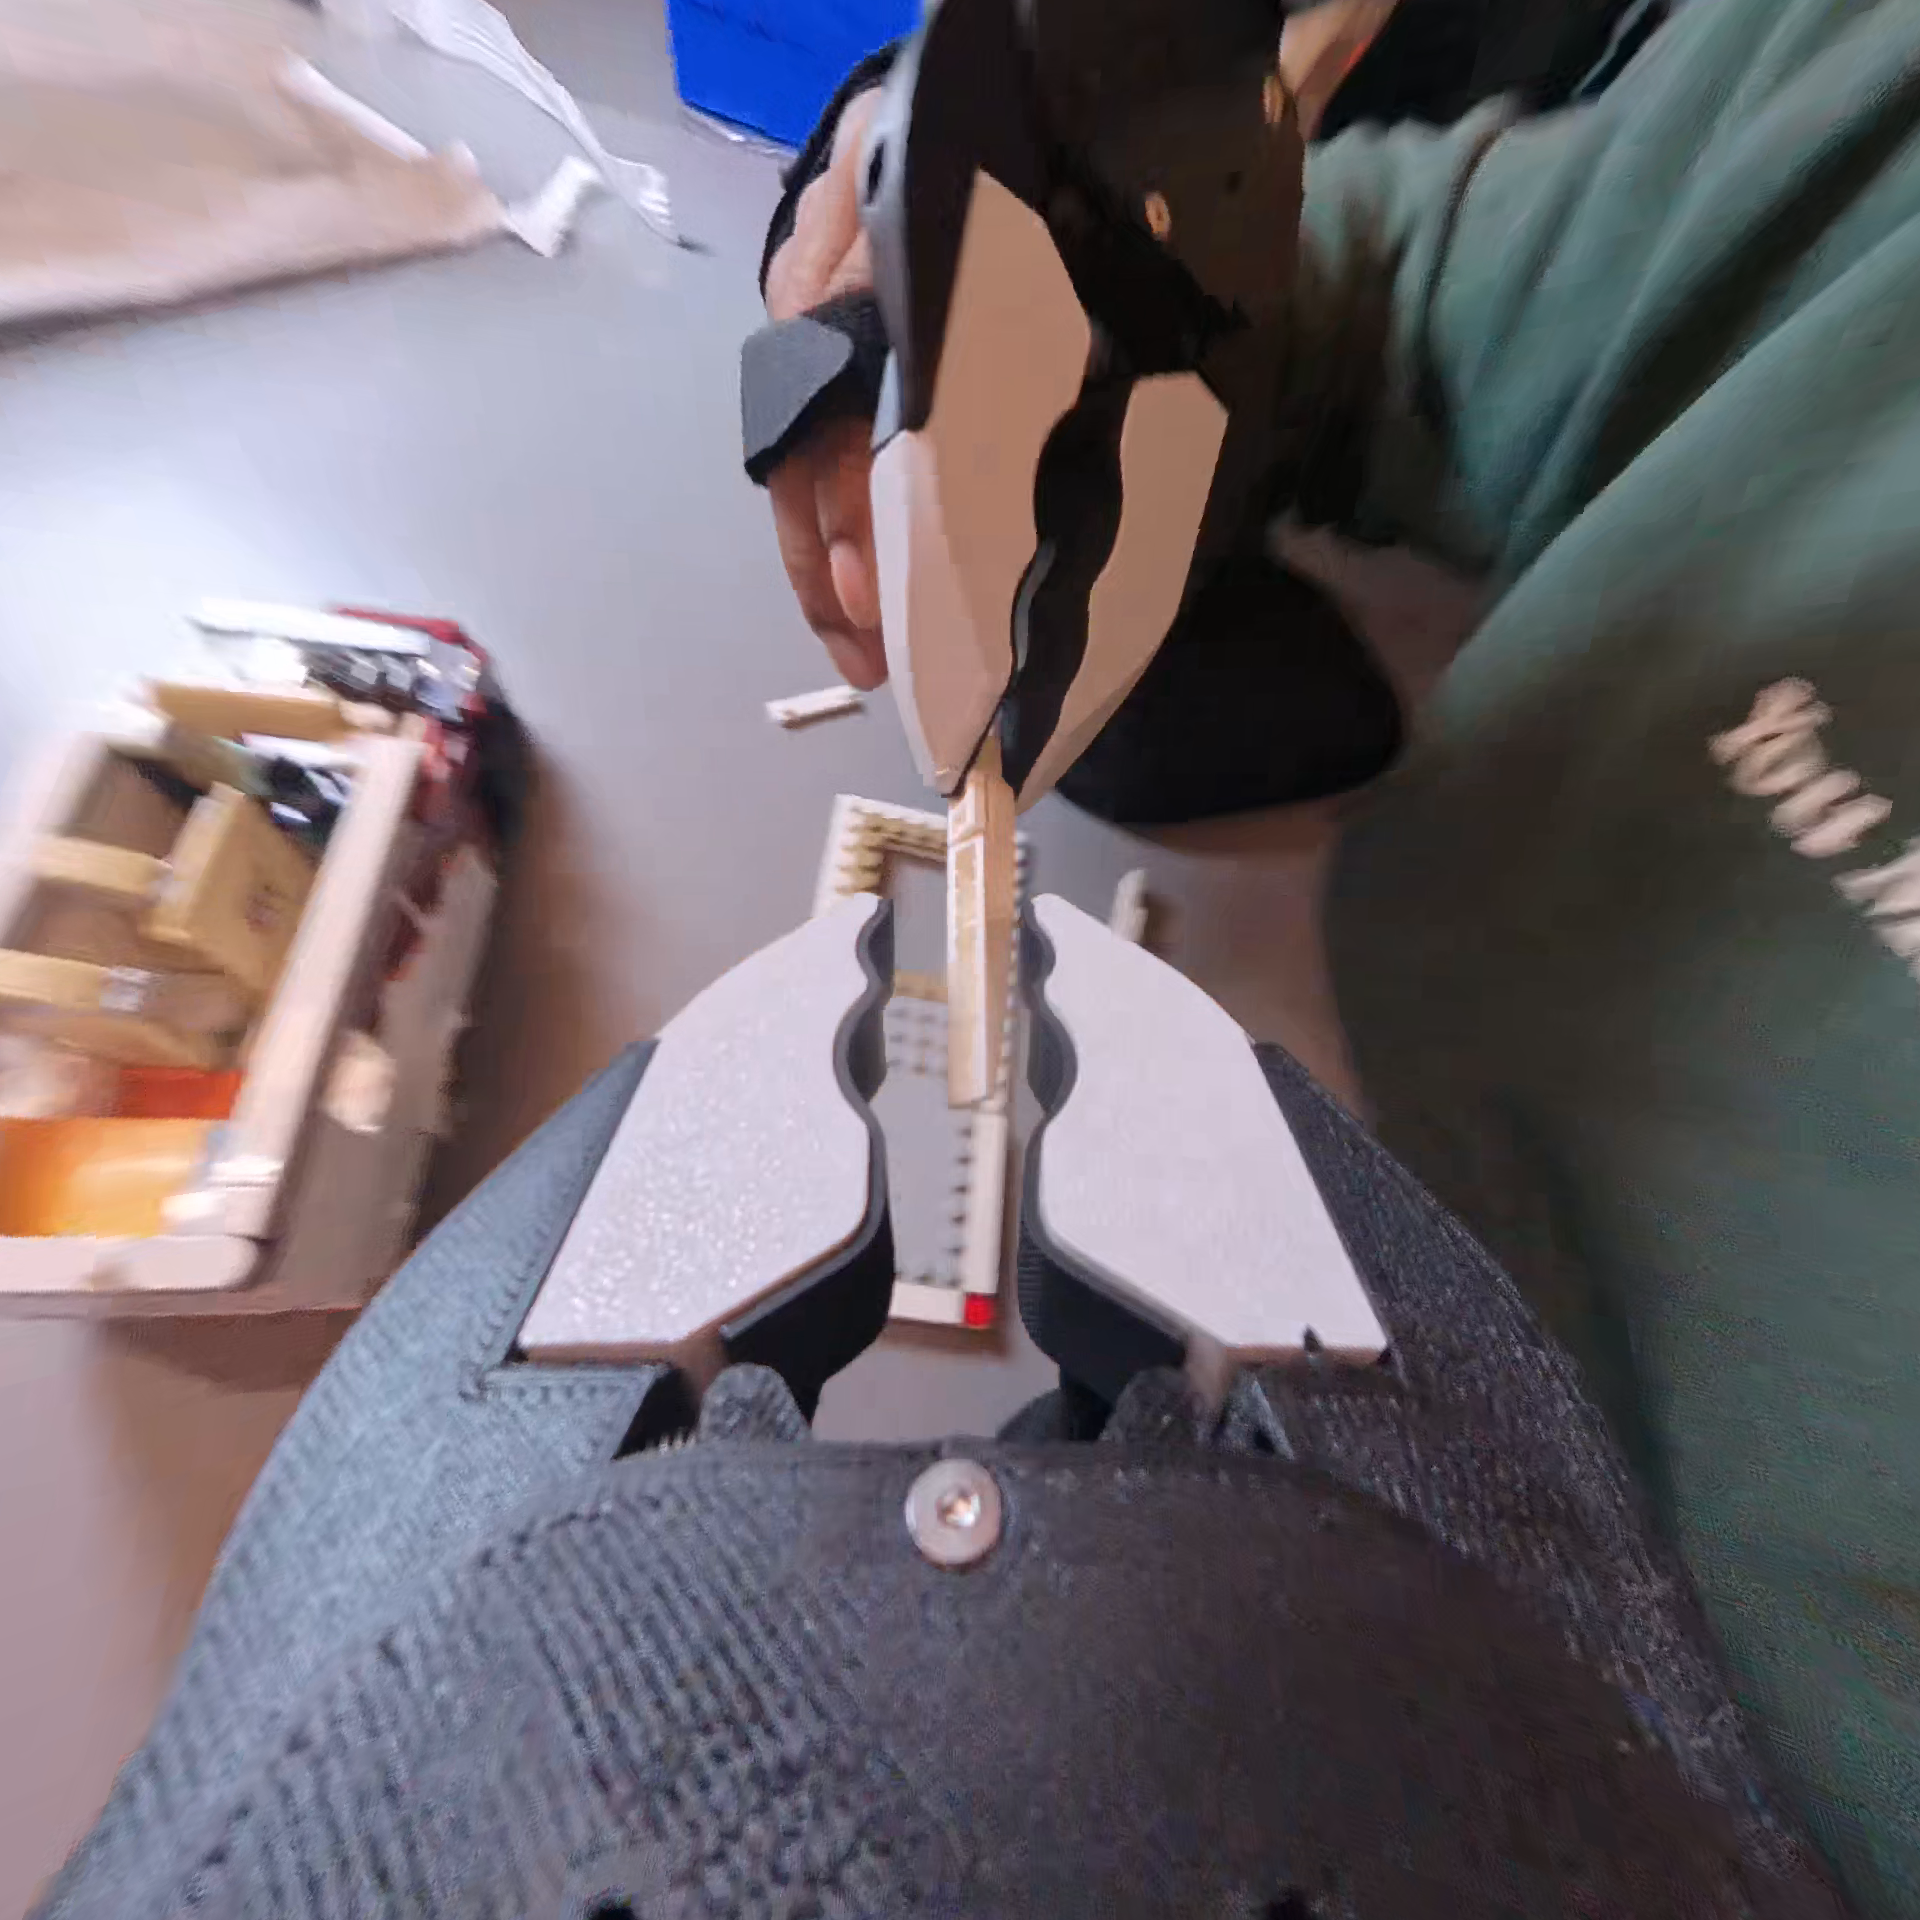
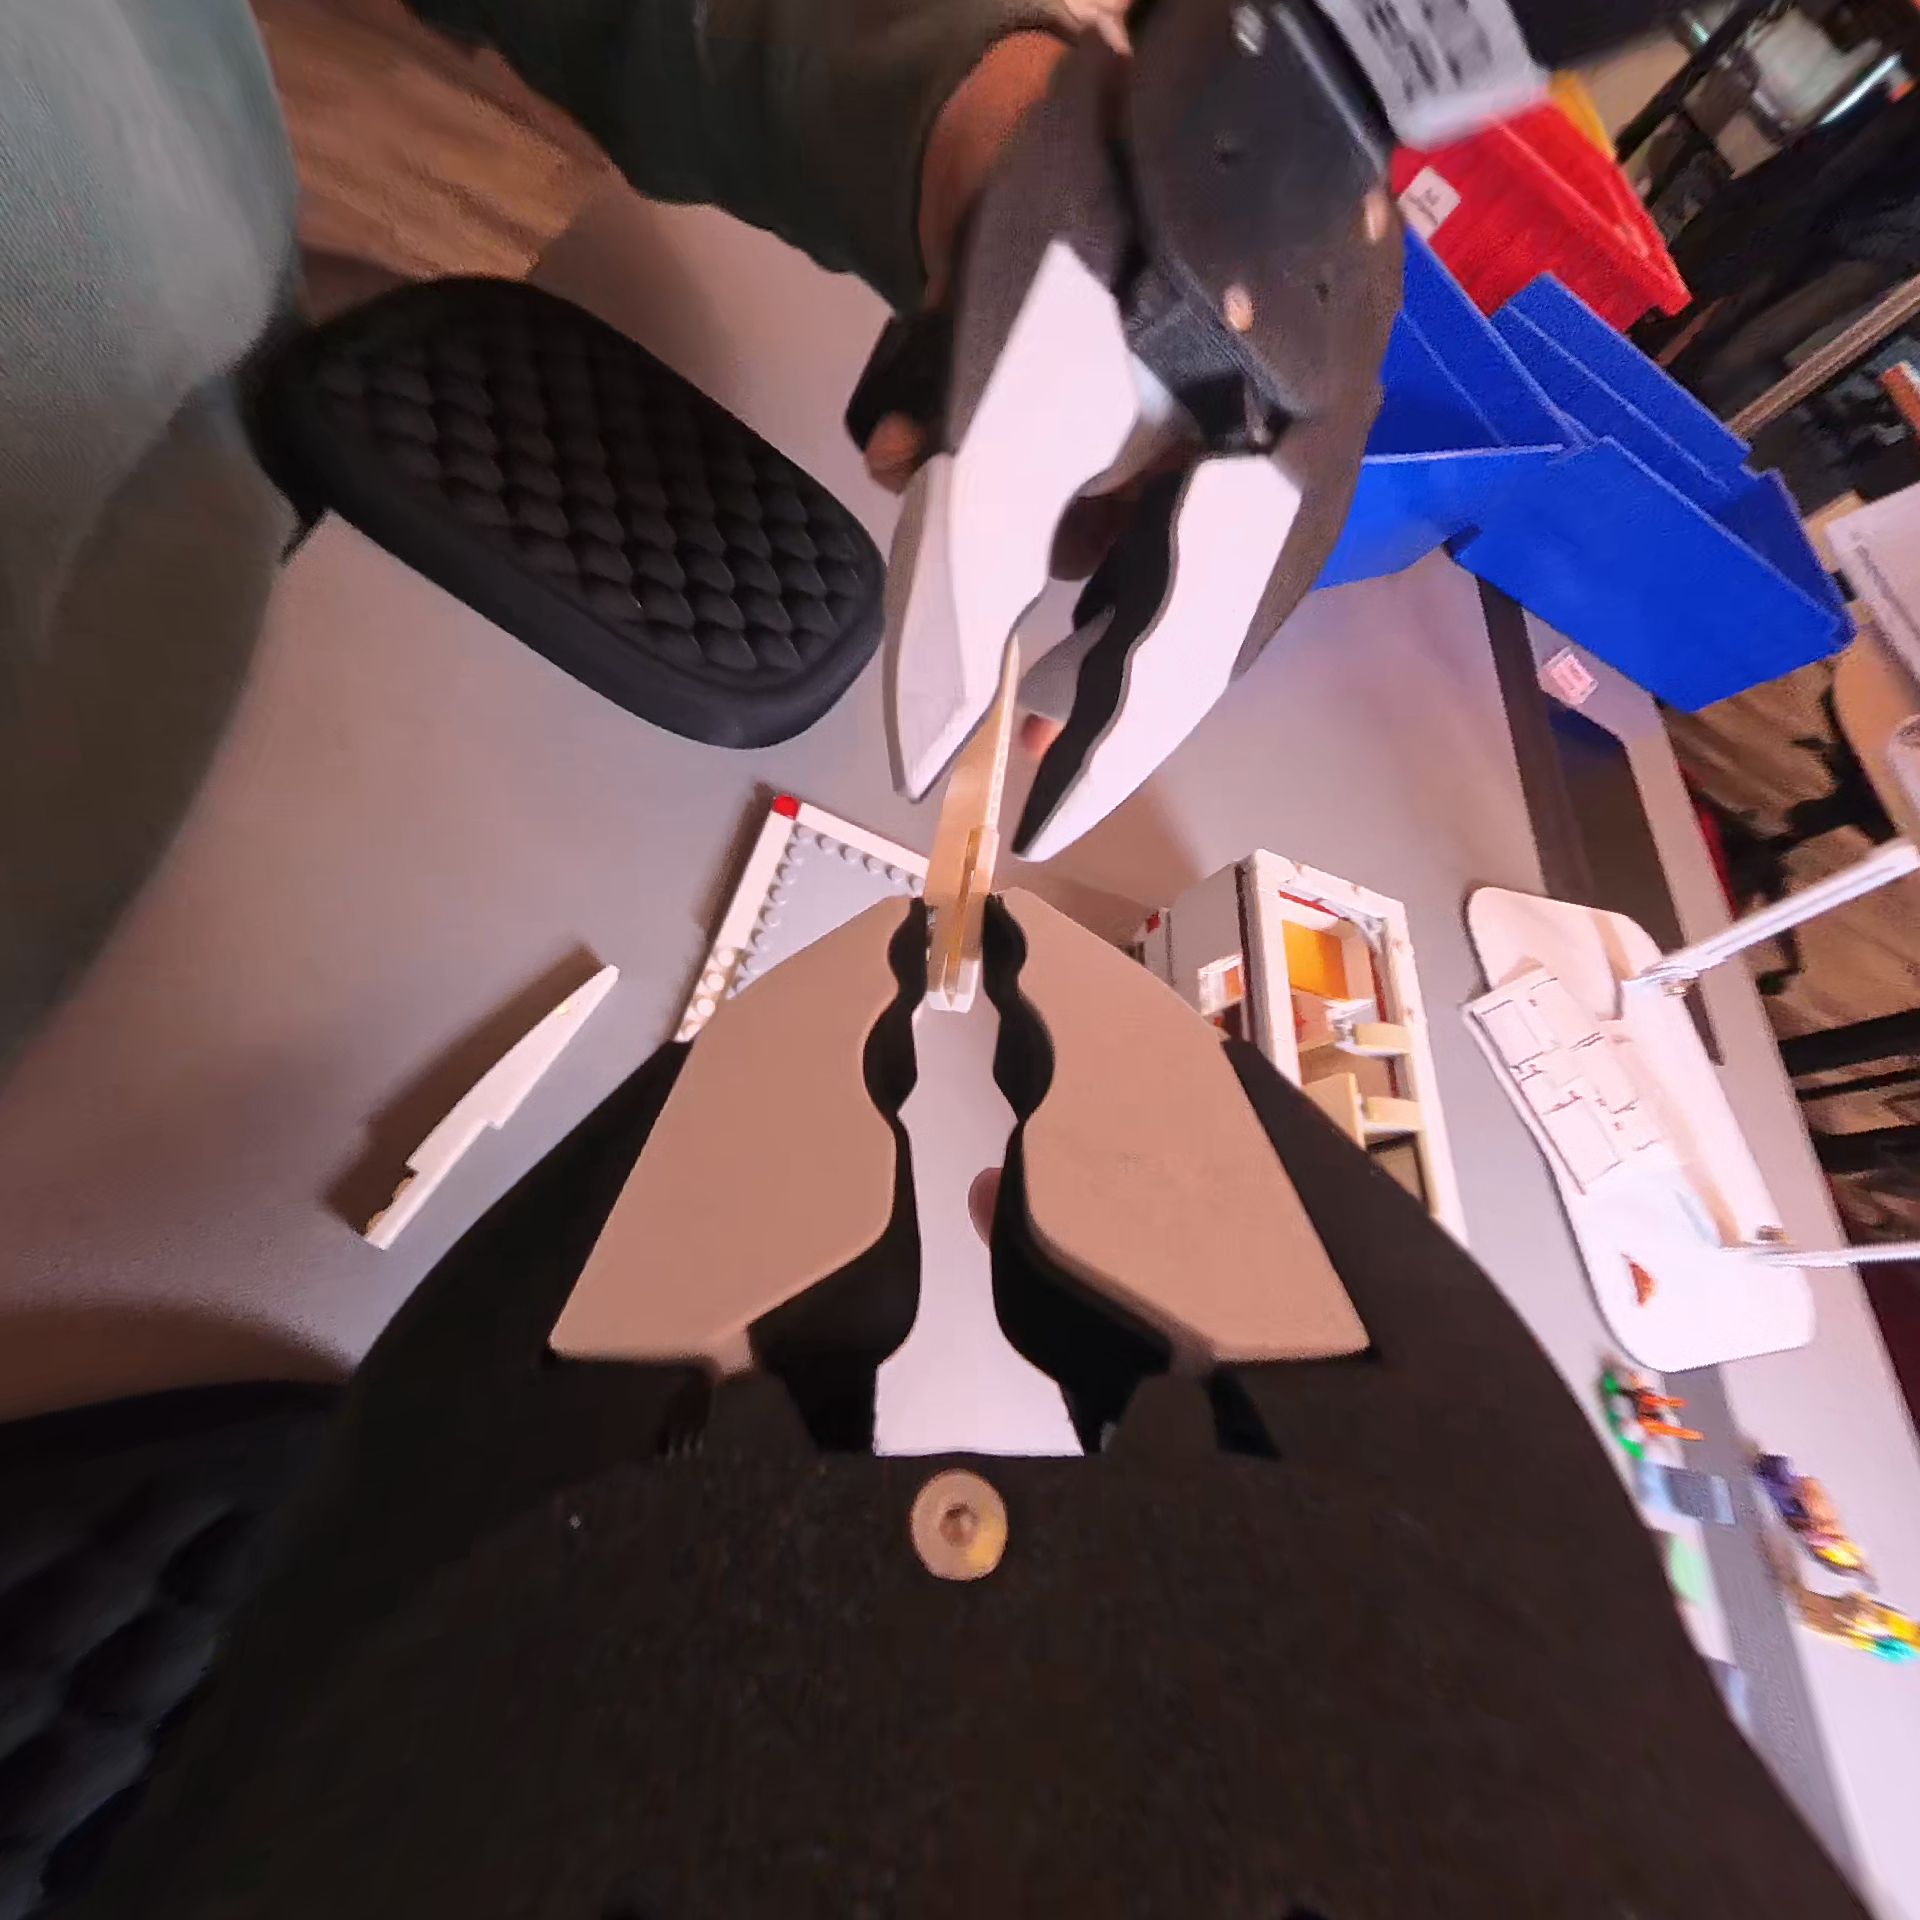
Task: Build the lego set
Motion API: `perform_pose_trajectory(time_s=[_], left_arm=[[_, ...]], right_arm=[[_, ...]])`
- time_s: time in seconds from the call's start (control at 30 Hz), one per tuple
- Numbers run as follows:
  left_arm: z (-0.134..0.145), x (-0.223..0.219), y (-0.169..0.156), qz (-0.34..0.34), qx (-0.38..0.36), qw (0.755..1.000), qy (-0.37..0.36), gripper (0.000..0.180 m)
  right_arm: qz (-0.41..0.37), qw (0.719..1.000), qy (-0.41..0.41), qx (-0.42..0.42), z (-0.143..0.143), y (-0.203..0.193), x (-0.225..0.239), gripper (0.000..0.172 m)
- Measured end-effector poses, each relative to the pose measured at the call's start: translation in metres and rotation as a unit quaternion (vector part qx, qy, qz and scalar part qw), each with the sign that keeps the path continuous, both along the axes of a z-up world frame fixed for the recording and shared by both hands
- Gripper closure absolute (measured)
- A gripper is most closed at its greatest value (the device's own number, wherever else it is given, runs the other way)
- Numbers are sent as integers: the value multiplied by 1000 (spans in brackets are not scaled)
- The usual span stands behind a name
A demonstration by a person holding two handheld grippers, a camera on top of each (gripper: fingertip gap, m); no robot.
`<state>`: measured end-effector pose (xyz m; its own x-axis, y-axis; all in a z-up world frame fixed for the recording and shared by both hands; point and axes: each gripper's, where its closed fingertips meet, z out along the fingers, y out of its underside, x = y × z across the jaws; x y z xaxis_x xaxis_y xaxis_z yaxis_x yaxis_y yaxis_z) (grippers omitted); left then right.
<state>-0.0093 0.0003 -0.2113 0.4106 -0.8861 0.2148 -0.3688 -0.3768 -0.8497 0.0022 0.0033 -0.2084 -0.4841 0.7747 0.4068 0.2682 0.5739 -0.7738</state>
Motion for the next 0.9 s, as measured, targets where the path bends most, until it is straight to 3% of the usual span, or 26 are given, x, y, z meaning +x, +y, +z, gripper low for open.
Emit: perform_pose_trajectory(time_s=[0.1, 0.17, 0.27, 0.4, 0.9], left_arm=[[-1, 3, 3, 7, 145, 983, 114, 157], [-7, 5, 3, -2, 197, 965, 172, 159], [-12, 8, 3, -10, 232, 951, 205, 169], [-18, 7, 1, -20, 249, 938, 238, 169], [-11, 11, -3, -11, 204, 967, 152, 170]], right_arm=[[1, 999, -21, -42, -5, -1, -1, 162], [6, 997, -33, -72, -7, -4, -1, 162], [7, 994, -55, -94, -12, -6, -2, 162], [7, 991, -77, -113, -17, -9, -1, 162], [4, 998, -13, -66, -3, -10, 4, 159]])
